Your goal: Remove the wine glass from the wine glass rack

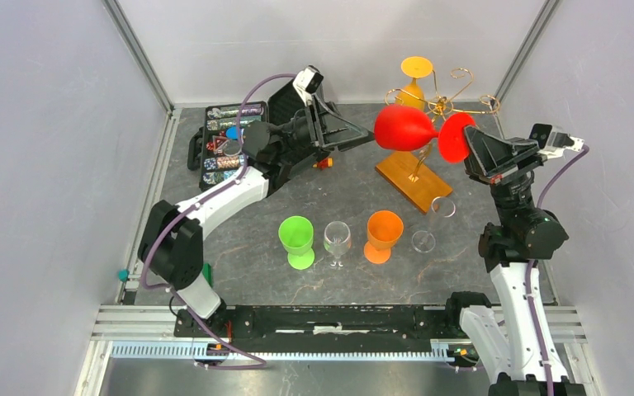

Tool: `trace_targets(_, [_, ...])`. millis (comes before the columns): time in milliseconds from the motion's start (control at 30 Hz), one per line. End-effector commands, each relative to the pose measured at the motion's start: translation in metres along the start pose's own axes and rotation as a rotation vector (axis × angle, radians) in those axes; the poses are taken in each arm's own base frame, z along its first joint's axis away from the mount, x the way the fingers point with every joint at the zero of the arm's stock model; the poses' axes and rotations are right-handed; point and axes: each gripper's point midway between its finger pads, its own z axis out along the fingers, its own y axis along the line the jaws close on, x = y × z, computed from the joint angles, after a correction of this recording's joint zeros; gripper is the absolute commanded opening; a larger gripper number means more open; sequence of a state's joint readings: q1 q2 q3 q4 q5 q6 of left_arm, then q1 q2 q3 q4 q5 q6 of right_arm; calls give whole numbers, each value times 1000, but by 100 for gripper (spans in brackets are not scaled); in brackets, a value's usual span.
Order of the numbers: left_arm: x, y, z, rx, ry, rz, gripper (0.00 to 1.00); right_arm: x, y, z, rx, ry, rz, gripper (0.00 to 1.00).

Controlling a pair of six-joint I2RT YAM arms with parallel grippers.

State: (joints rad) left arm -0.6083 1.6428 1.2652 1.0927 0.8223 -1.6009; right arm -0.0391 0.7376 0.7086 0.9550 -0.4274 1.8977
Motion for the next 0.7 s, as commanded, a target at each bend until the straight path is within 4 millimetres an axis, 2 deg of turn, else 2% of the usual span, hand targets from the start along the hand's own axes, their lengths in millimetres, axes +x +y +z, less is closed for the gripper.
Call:
trace_targets(0, [11, -21, 11, 89, 50, 4, 57, -1, 9, 0, -26, -19, -20, 0])
trace_targets(200, [14, -27, 17, 106, 51, 4, 57, -1, 11, 1, -27, -17, -20, 0])
trace_targets(333, [17, -33, 21, 123, 60, 16, 55, 0, 1, 0, 14, -15, -6, 0])
trace_targets(667, [25, -52, 22, 182, 85, 56, 28, -17, -76, -16, 228, -91, 86, 0])
